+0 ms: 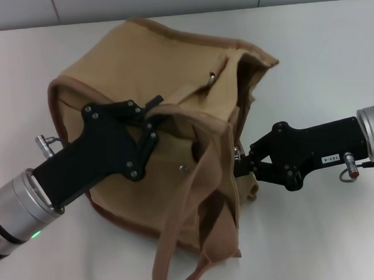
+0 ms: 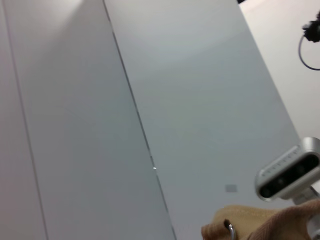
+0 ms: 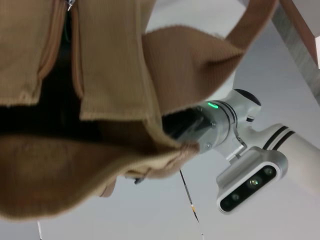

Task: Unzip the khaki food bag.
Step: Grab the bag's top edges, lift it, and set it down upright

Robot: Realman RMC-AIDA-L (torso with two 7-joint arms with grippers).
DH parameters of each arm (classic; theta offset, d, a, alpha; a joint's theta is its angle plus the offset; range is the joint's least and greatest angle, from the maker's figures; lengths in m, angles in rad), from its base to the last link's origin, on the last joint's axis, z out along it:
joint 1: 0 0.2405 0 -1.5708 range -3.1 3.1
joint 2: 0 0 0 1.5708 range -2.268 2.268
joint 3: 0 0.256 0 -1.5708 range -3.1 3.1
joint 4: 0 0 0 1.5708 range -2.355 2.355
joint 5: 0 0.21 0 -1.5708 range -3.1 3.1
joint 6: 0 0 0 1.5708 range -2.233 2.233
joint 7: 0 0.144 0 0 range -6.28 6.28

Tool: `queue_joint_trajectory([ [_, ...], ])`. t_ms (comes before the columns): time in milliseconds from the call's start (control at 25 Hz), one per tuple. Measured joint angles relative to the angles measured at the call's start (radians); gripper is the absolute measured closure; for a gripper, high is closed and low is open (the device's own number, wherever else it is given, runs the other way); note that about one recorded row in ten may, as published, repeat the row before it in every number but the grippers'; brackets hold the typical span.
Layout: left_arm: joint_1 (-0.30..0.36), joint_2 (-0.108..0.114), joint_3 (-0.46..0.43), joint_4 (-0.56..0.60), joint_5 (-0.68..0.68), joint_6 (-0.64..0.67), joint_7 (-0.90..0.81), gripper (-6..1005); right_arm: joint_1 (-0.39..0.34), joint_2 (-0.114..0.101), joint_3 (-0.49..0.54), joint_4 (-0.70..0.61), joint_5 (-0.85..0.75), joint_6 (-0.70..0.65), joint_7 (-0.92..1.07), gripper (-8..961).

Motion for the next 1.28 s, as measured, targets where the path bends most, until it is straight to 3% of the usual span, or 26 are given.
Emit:
queue_joint_trajectory([
  [280, 0.006, 0.0, -0.052, -0.014, -0.002, 0.021, -0.003, 944, -0.007, -0.002, 0.0, 0.001, -0.005, 0.019, 0.001, 884],
  [720, 0.028, 0.0, -0.208, -0.051, -0.003, 0.025, -0.058, 944, -0.037, -0.005, 0.002, -0.002, -0.012, 0.034, 0.001, 866],
  [1280, 0.057, 0.0, -0.309, -0.067, -0.003, 0.027, -0.121, 944, -0.059, -0.017, 0.005, -0.004, -0.012, 0.034, -0.003, 842],
])
